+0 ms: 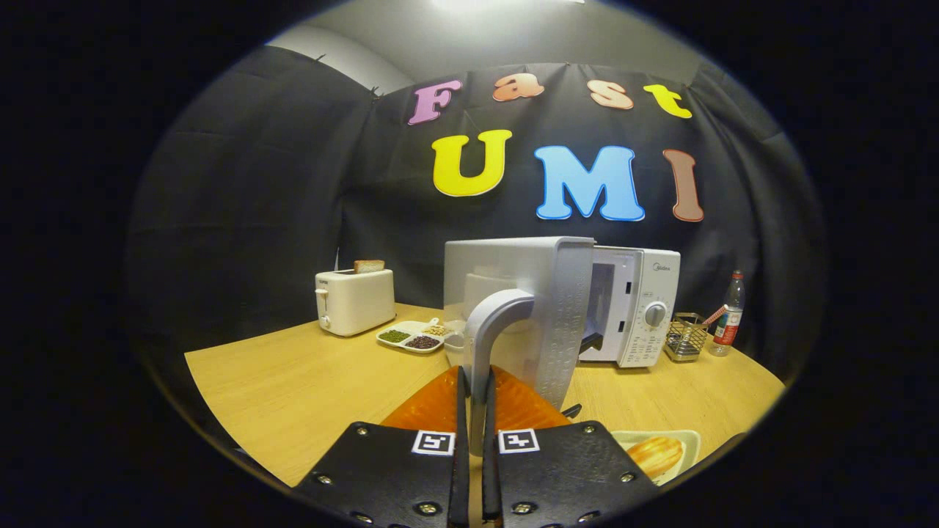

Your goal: Open the microwave, put the food inside, and close the microwave door.

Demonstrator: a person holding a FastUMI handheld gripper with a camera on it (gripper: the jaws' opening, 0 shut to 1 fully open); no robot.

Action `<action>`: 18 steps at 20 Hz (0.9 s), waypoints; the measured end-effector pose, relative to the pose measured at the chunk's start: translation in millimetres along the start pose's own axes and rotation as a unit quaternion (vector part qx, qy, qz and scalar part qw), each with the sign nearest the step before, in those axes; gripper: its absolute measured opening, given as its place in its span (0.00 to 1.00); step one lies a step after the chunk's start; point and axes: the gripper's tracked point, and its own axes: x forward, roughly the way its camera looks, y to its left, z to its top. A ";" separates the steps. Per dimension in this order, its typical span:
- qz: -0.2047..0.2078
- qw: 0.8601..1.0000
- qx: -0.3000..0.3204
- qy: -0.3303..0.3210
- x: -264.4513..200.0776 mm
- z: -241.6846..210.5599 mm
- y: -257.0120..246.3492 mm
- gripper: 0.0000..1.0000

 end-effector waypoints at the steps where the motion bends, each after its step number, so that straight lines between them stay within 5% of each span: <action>1: -0.002 1.000 -0.002 -0.003 0.1 -0.6 14.4 0.07; 9: -0.030 0.999 0.005 -0.009 -7.4 -2.3 79.7 0.08; 12: 0.026 1.000 0.005 -0.008 -21.0 1.0 106.3 0.13; 16: 0.094 0.995 0.001 -0.032 -58.9 19.3 102.2 0.43; 17: 0.098 0.995 -0.005 -0.033 -64.9 19.7 89.7 0.71; 18: 0.106 0.994 -0.013 -0.029 -69.4 17.2 78.5 0.82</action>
